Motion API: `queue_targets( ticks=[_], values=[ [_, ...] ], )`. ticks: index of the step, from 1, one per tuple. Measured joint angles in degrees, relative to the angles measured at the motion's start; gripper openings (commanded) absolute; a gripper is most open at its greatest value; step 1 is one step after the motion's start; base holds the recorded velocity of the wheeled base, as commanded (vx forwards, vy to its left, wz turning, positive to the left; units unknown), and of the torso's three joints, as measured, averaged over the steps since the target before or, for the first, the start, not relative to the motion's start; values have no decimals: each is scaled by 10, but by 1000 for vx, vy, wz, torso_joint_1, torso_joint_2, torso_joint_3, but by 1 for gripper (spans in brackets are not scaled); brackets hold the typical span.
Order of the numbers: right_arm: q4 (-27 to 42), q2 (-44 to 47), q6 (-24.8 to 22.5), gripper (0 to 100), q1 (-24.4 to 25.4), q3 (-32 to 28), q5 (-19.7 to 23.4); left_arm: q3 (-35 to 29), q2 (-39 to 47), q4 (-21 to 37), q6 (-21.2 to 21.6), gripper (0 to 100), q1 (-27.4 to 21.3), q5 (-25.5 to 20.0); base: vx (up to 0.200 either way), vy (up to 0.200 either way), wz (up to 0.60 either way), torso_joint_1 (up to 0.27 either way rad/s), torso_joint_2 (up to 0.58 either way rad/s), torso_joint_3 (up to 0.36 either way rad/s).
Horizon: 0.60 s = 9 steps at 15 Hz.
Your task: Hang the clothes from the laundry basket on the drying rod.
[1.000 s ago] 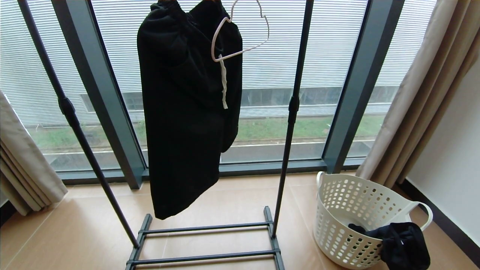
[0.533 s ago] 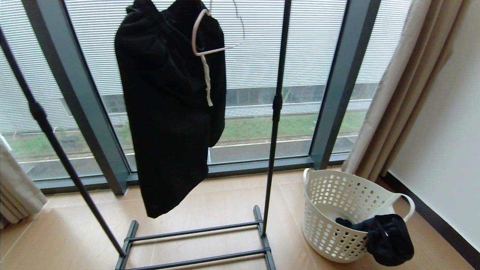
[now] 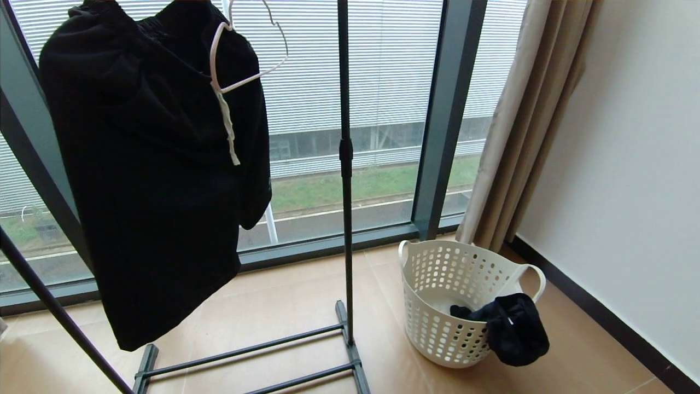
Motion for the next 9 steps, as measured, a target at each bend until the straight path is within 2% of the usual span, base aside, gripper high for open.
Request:
queue_targets(
  ticks=[9],
  values=[
    [-1,0,0,100,-1,0,0,0,0,1,0,100,-1,0,0,-200,0,3,4,2]
  ],
)
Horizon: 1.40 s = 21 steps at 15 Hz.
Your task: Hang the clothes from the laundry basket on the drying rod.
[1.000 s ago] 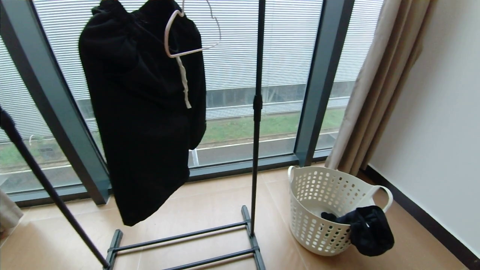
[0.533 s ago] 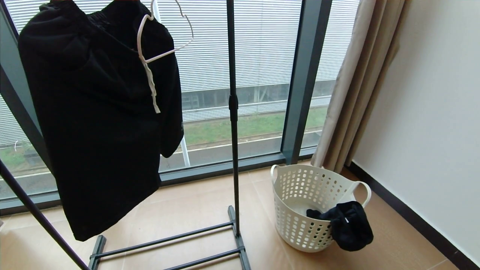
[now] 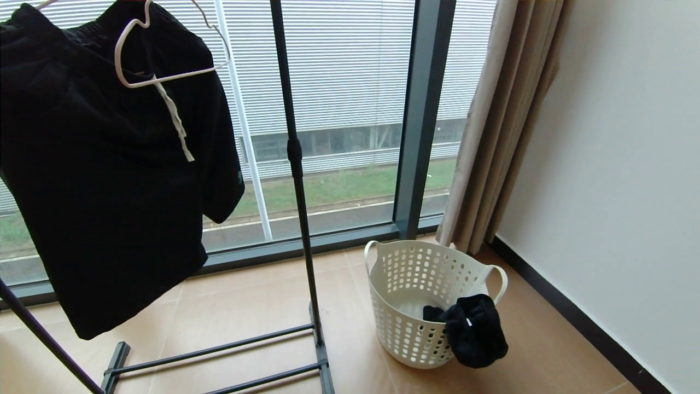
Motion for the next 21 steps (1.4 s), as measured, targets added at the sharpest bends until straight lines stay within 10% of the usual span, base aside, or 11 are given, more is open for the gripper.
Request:
queue_targets(
  ticks=[21],
  values=[
    [0,0,0,100,0,0,0,0,0,0,0,100,1,1,38,-48,-86,2,2,1]
  ],
)
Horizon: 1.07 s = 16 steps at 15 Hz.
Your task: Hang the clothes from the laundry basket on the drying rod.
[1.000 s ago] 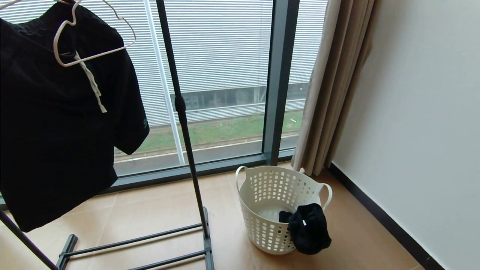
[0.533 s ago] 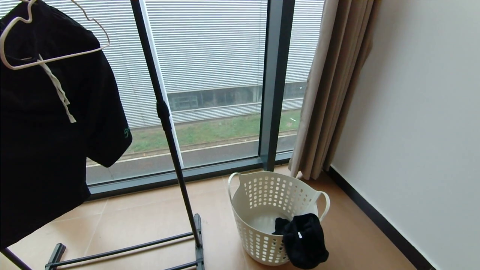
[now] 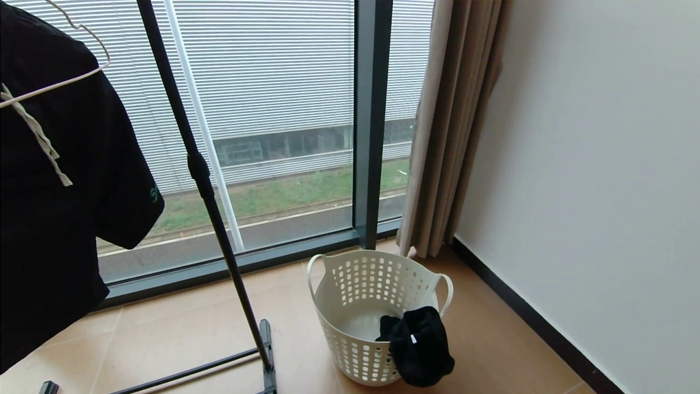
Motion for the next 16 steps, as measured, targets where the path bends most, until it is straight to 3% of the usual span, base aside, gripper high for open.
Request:
queue_targets(
  ticks=[16],
  values=[
    [0,0,-1,100,0,0,0,0,0,0,0,100,0,0,0,0,0,3,3,-173]
  ],
)
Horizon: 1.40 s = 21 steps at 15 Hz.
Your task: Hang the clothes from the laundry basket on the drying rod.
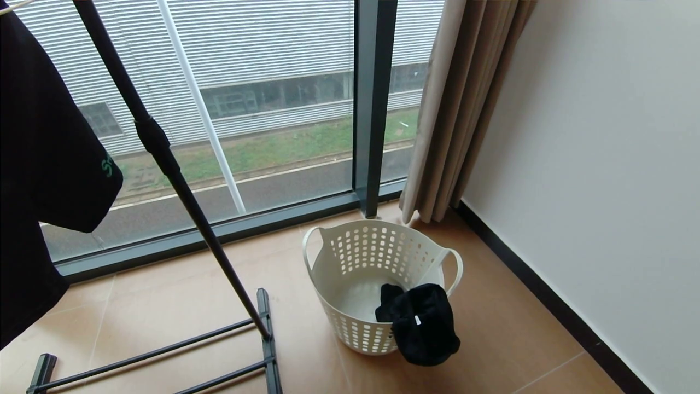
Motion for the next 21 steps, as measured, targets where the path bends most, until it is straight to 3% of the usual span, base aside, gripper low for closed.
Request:
queue_targets(
  ticks=[21],
  values=[
    [0,0,1,100,0,0,0,0,0,0,0,100,0,0,0,0,0,3,3,-197]
  ],
)
